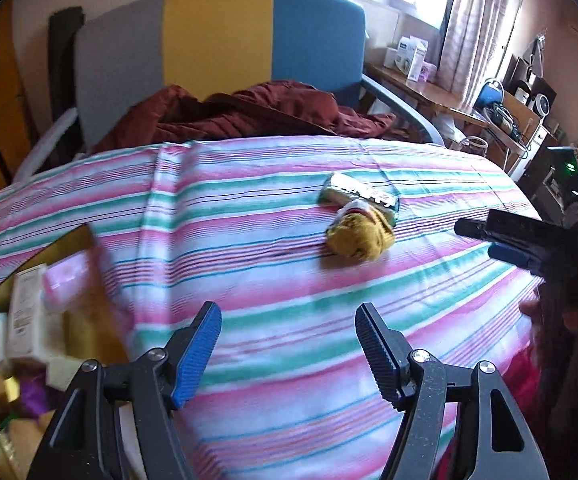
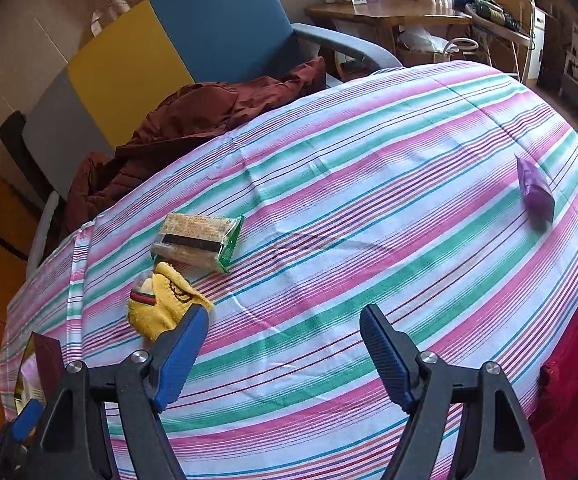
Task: Organize objects
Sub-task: 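Grasp the yellow plush toy with the left tool while the right tool grasps the wafer bar, then carry the plush toy and wafer bar over the gold tray with both tools, then lower the plush toy and wafer bar into the tray and open both tools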
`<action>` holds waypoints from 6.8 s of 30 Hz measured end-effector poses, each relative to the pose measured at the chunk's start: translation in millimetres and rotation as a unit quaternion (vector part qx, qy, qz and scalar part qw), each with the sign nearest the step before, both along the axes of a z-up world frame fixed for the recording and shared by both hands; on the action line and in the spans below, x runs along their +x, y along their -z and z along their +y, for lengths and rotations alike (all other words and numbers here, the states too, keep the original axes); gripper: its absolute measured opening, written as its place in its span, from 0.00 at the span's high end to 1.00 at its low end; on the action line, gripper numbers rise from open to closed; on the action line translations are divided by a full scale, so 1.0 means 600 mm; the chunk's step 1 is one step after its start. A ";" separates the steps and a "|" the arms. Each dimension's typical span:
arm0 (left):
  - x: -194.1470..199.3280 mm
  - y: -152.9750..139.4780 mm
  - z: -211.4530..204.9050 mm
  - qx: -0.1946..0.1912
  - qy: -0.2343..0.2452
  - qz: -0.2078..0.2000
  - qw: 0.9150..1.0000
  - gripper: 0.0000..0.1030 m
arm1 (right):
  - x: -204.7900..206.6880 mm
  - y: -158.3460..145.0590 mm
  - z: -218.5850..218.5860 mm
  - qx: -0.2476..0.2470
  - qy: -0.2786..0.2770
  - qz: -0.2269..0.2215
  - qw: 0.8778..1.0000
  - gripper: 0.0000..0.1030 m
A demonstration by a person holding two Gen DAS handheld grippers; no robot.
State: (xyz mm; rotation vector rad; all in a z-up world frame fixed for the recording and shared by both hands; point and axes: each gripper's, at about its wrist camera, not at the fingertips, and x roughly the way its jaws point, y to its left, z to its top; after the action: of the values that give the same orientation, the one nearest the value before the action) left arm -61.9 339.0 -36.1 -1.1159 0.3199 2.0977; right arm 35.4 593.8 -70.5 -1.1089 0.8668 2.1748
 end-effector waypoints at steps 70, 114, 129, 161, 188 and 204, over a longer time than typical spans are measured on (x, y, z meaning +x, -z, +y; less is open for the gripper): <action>-0.025 0.134 0.090 0.039 0.033 -0.099 0.994 0.55 | -0.270 0.085 -0.053 0.071 -0.291 -0.157 0.941 0.52; 0.096 0.002 -0.169 0.036 -0.063 0.053 0.996 0.63 | -0.116 0.073 -0.151 0.122 -0.236 -0.117 0.957 0.53; 0.070 -0.002 -0.299 0.047 -0.132 0.047 0.989 0.63 | -0.116 0.085 -0.159 0.111 -0.240 -0.131 0.956 0.53; 0.040 0.006 -0.539 0.085 -0.272 0.007 0.959 0.63 | -0.116 0.060 -0.294 0.066 -0.296 -0.100 0.948 0.44; 0.010 -0.001 -0.493 0.088 -0.234 0.008 0.968 0.62 | -0.112 -0.035 -0.427 0.044 -0.355 0.000 0.934 0.52; -0.069 0.010 -0.443 0.083 -0.225 0.007 0.971 0.48 | -0.228 -0.028 -0.549 0.042 -0.411 0.008 0.911 0.49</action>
State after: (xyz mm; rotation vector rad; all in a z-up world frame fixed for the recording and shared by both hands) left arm -103.1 73.5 -42.1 -1.1523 -0.1161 2.4713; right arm -101.1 264.6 -53.9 -1.6104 0.3041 2.8430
